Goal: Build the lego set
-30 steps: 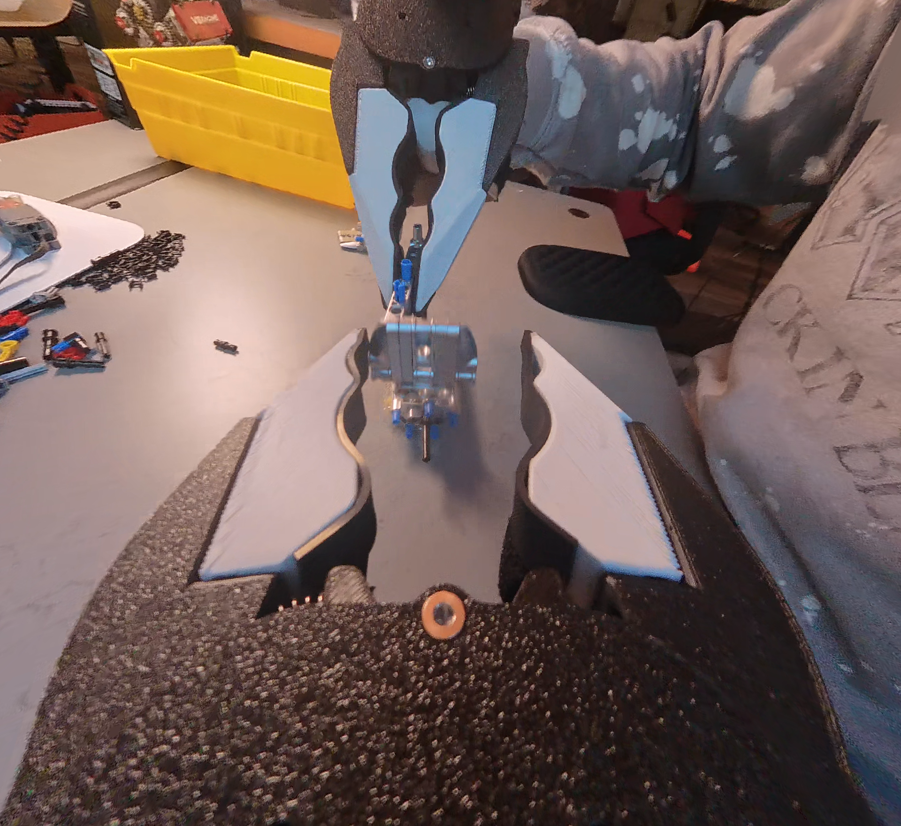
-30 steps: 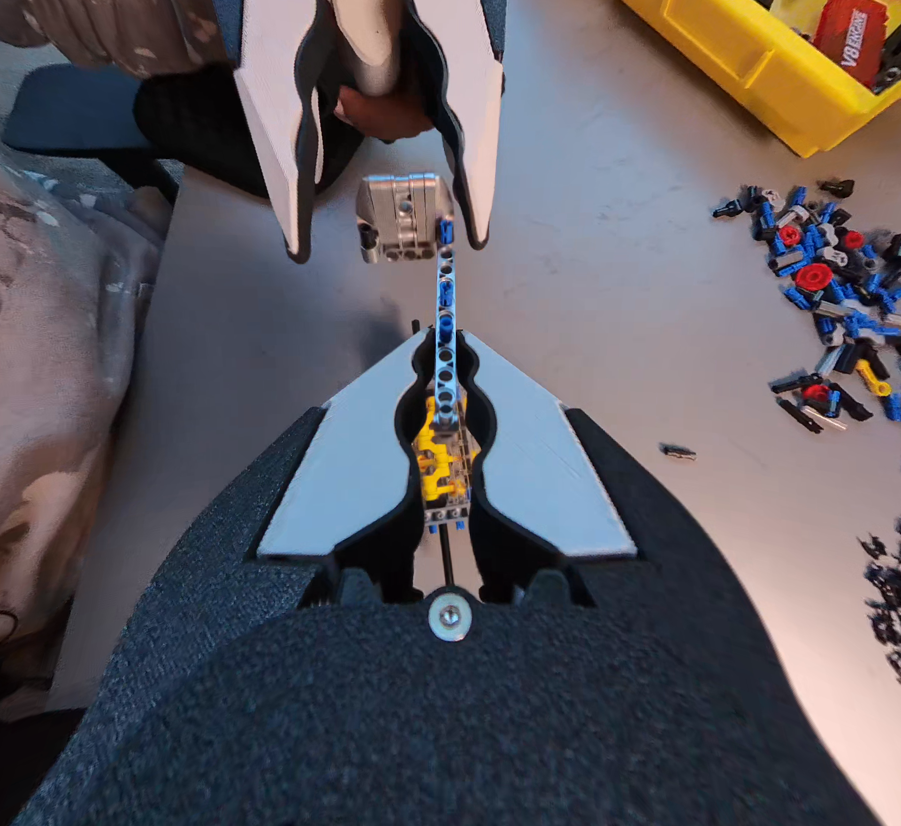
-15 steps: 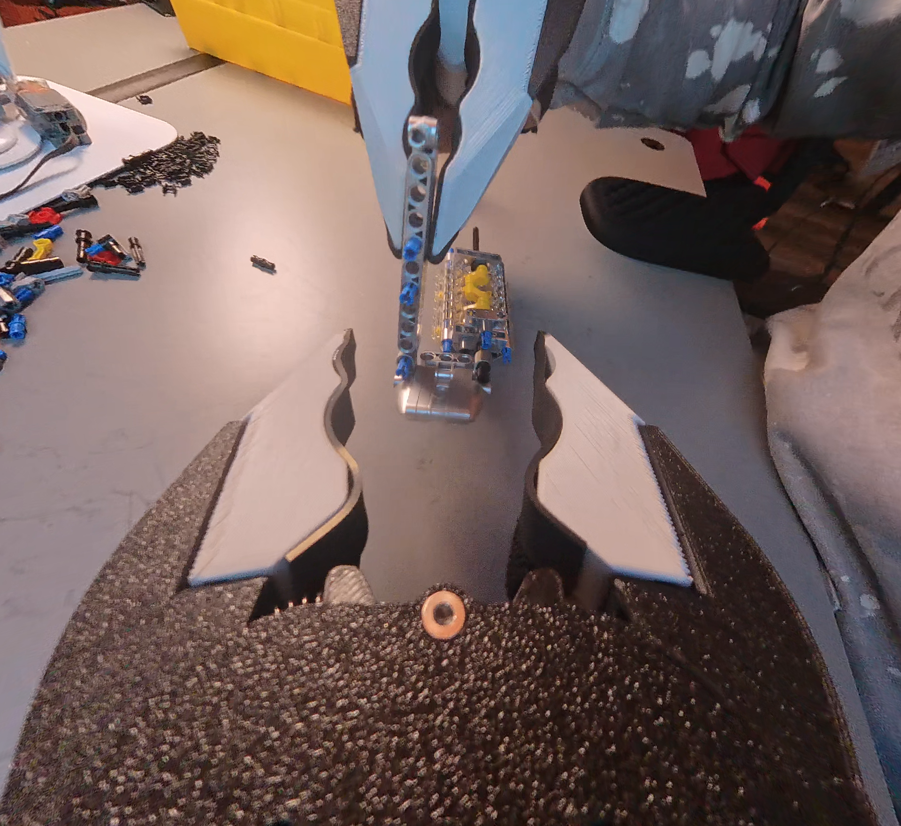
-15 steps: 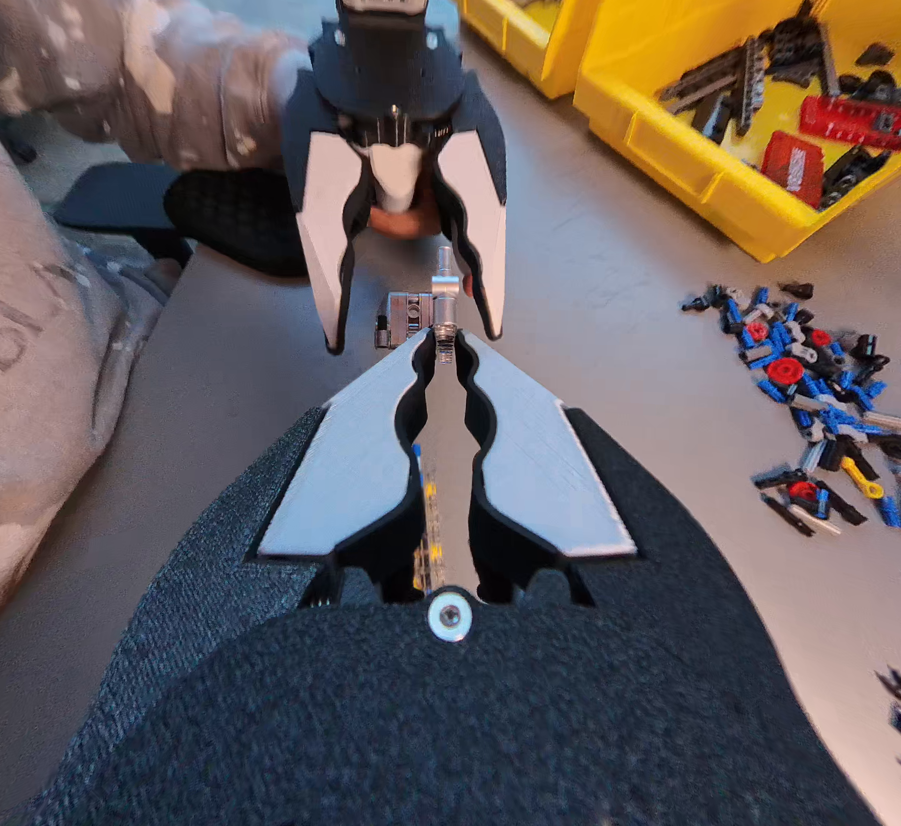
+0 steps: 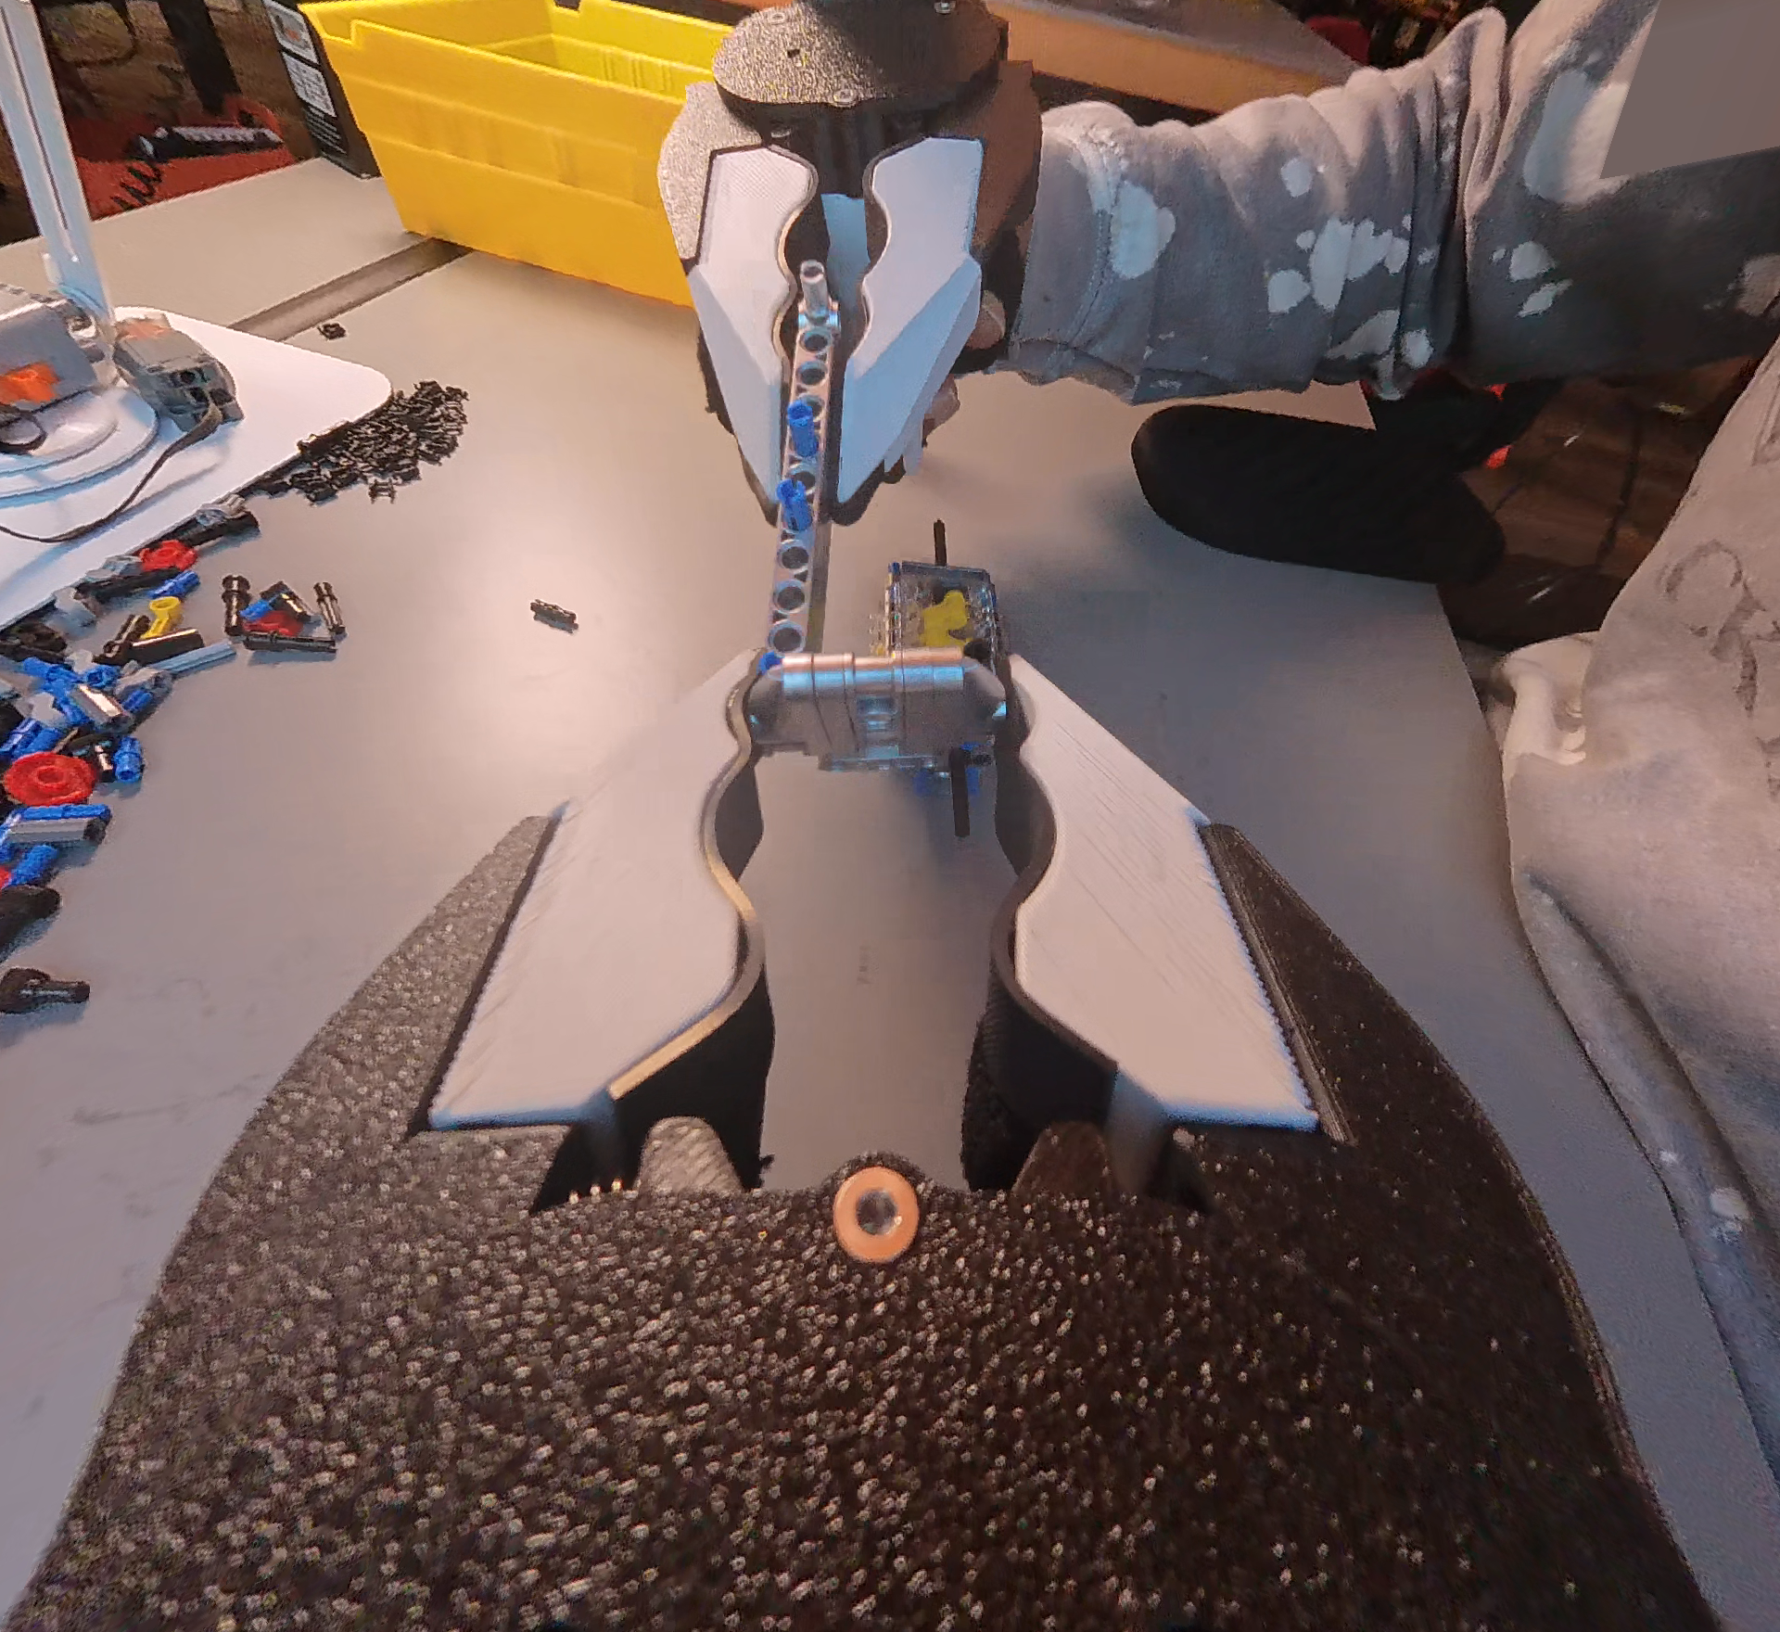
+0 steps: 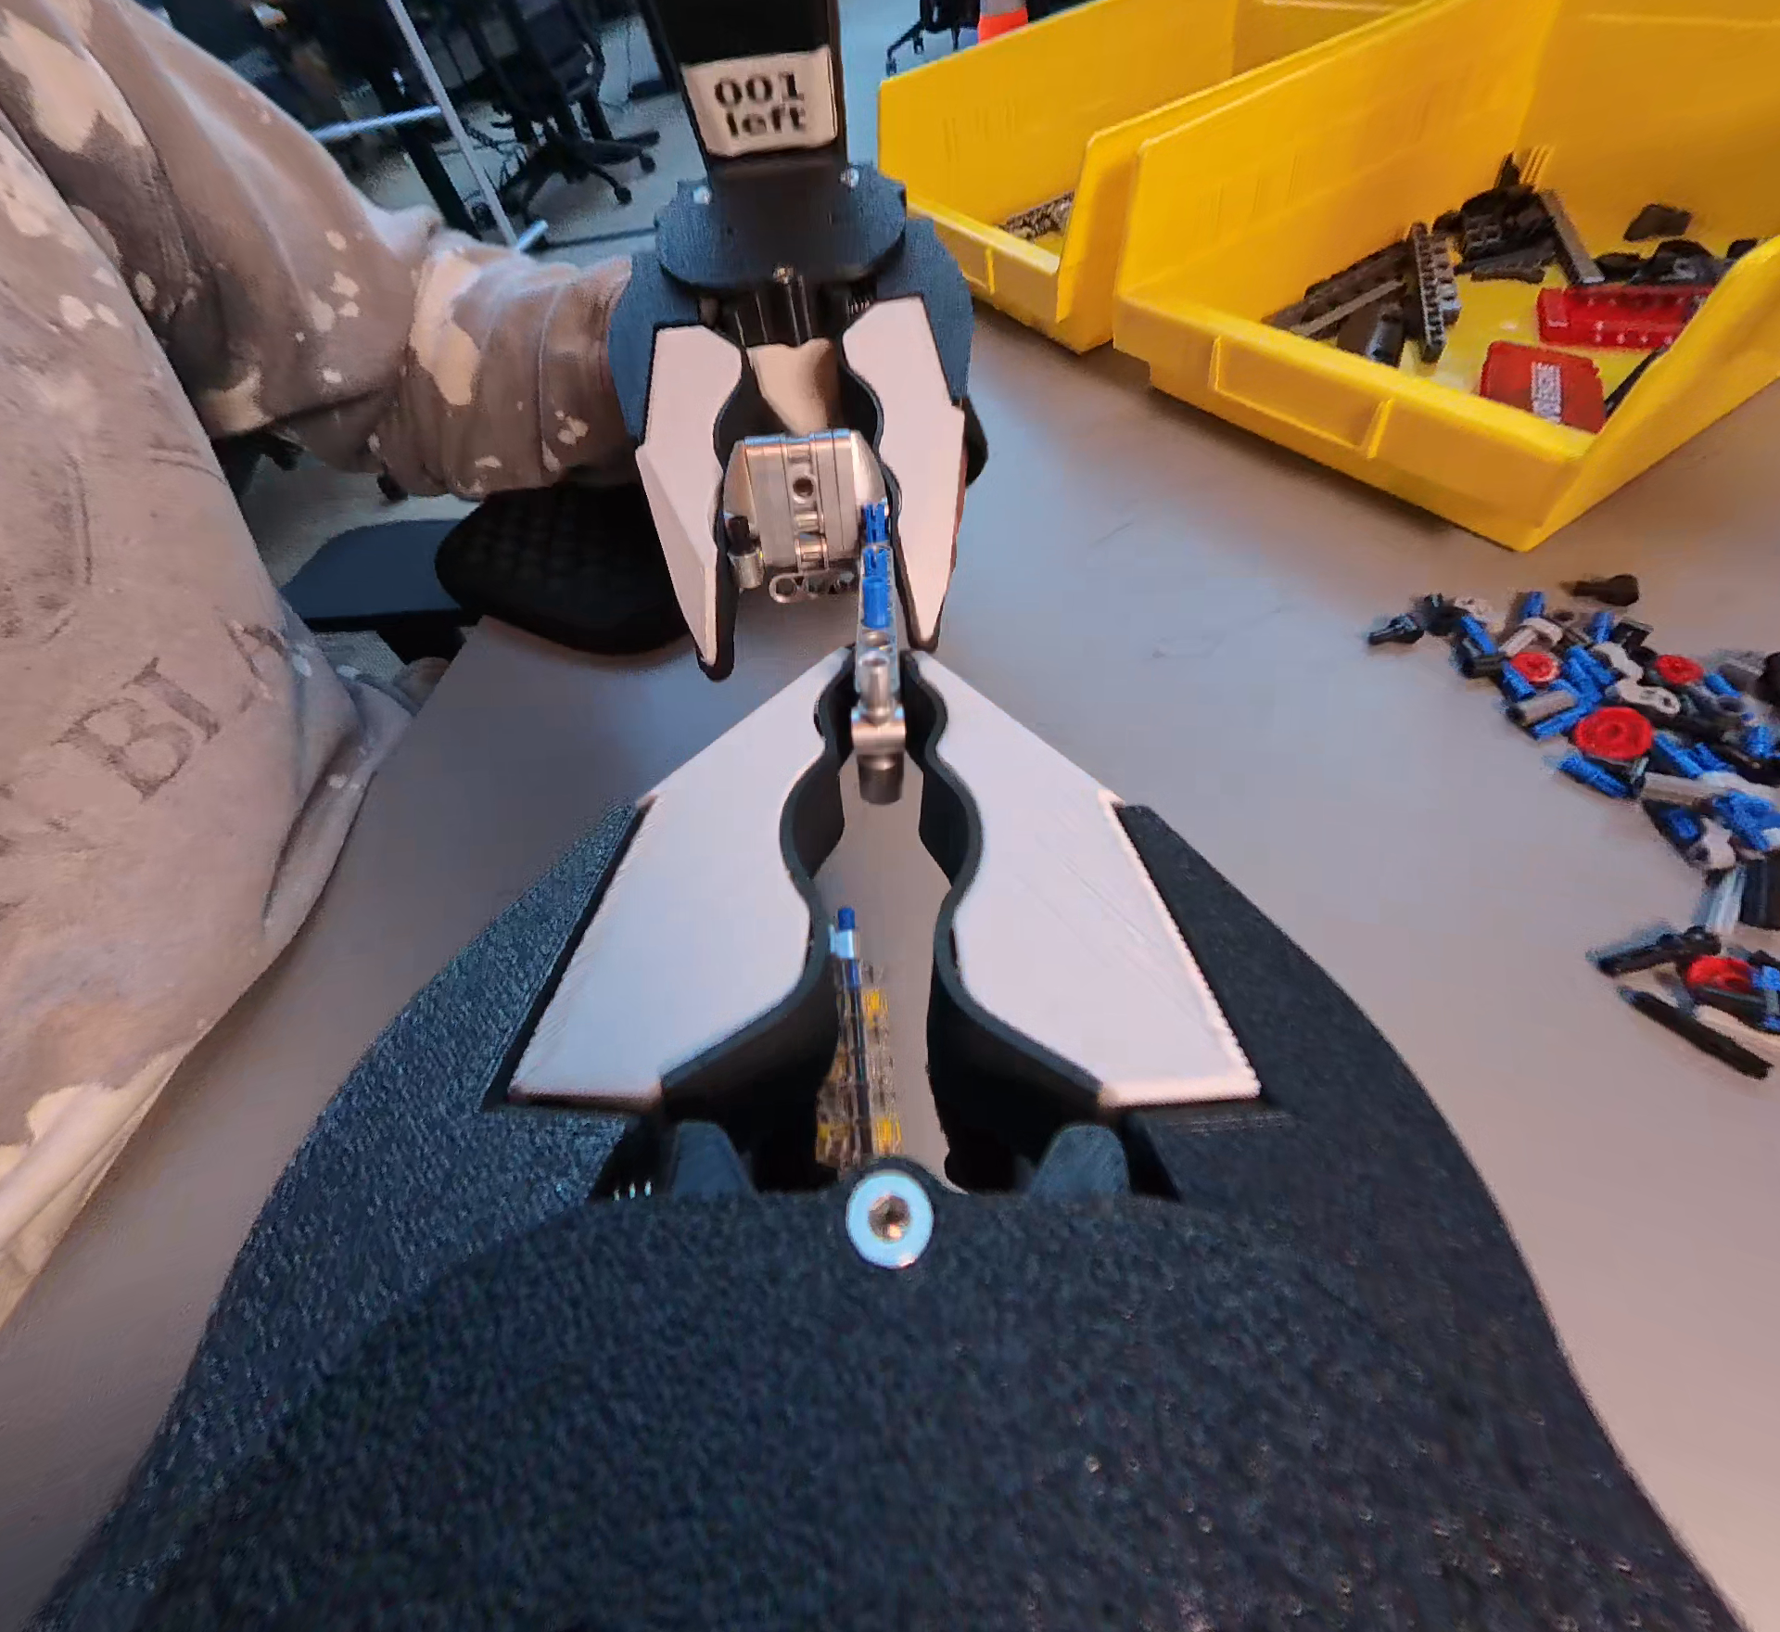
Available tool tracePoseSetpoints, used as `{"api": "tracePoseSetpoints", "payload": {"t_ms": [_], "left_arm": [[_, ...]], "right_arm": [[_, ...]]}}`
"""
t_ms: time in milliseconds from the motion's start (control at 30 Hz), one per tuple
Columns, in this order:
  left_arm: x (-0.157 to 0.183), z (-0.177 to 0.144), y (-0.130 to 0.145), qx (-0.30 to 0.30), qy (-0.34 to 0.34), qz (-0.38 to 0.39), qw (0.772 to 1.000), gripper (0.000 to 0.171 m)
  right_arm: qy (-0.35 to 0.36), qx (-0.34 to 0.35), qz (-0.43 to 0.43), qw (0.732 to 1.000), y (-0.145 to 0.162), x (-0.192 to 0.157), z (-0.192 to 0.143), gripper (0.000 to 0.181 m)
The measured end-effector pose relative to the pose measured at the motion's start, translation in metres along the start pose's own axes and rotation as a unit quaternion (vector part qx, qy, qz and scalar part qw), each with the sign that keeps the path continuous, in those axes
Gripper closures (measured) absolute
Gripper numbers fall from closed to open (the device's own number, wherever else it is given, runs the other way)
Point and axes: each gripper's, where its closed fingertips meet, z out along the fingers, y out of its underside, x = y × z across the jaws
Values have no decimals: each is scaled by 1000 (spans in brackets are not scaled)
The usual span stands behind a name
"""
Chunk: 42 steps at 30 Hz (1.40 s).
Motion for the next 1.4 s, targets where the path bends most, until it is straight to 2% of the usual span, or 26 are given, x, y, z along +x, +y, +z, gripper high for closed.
{"api": "tracePoseSetpoints", "payload": {"t_ms": [133,267,400,733,867,967,1033,1100,1200,1333,1400], "left_arm": [[2,1,4,-48,8,31,998,128],[-1,0,1,-80,5,56,995,128],[-6,-2,-3,-96,-4,69,993,128],[-8,-4,3,-116,-14,78,990,128],[-8,-5,23,-139,-13,66,988,128],[0,-3,35,-136,-15,36,990,128],[5,2,41,-125,-27,10,992,128],[5,8,50,-126,-44,0,991,128],[2,15,56,-132,-56,-3,990,128],[3,18,53,-126,-41,-4,991,128],[6,17,48,-112,-29,-1,993,128]], "right_arm": [[27,-42,-16,999,18,-1,-1,173],[62,-70,-32,995,24,0,-11,149],[96,-86,-44,991,27,-1,-23,136],[126,-106,-46,985,35,-6,-35,139],[79,-175,-47,980,58,-22,-34,133],[82,-263,-78,958,87,-23,-38,112],[80,-303,-86,946,105,-21,-39,104],[68,-321,-82,941,118,-22,-37,106],[57,-330,-86,938,126,-20,-33,126],[49,-320,-94,941,123,-23,-29,127],[45,-289,-78,953,116,-28,-27,127]]}}
